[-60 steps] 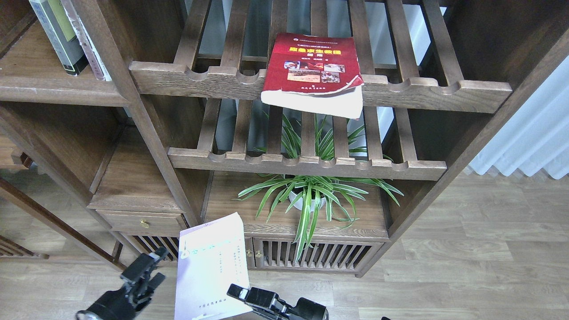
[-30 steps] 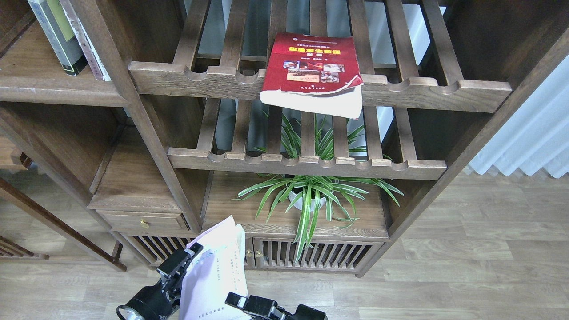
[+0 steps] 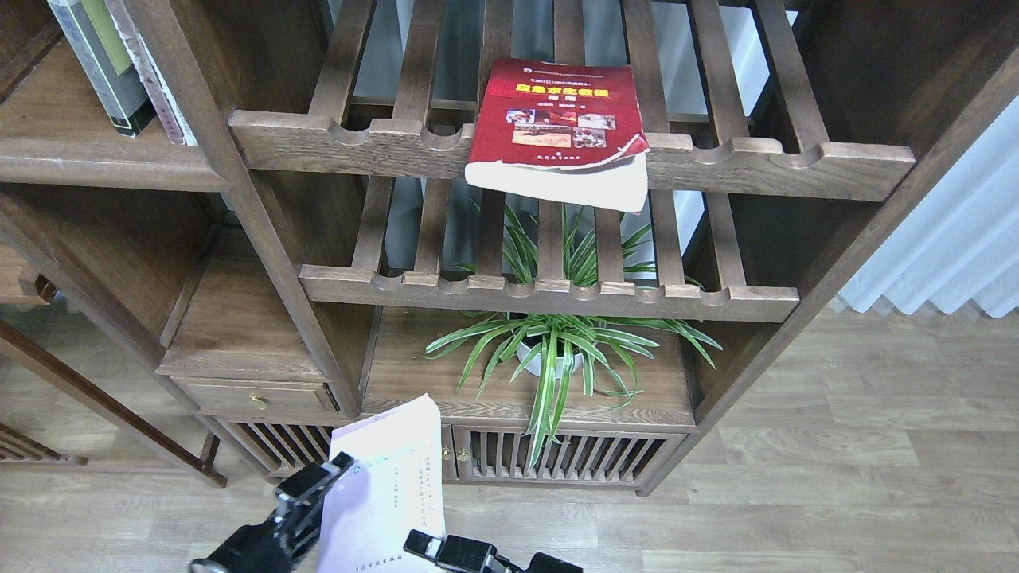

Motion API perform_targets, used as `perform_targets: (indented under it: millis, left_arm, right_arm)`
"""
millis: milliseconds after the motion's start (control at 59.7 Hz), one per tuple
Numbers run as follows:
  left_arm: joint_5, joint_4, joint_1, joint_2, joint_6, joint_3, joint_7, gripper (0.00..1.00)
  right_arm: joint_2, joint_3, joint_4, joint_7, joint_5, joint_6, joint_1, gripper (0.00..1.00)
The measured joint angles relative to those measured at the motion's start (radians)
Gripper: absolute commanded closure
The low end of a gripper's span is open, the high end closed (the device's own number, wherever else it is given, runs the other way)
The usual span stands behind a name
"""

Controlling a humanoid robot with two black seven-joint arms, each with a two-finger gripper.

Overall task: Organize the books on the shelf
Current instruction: 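Hand the white book from the right gripper to the left gripper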

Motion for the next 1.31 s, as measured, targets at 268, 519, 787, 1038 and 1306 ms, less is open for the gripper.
perform_targets:
  millis: [268,519,787,1038,1306]
  left_arm:
    - [-0.001,-0.01,0.011,0.006,0.0,0.0,-0.005,0.06]
    - [-0.004,-0.012,0.001,-0.044,0.0,0.001,-0.008,0.06]
    - [-0.006,-0.013,-0.006,-0.08,0.0,0.001,-0.009,0.13]
    - [-0.008,-0.014,-0.01,-0.082,0.0,0.001,-0.01,0.31]
    - [-0.009,-0.023,-0.01,-0.079,0.0,0.001,-0.01,0.55]
  right_arm:
    - [0.0,-0.002,0.0,0.001,0.0,0.0,-0.006,0.96]
    - [-0.001,-0.006,0.001,0.001,0.0,0.001,-0.007,0.96]
    - [-0.001,-0.007,0.002,0.001,0.0,0.001,-0.013,0.96]
    - [-0.001,-0.006,0.002,0.001,0.001,0.001,-0.017,0.96]
    - [-0.001,-0.005,0.002,0.001,0.0,0.001,-0.021,0.96]
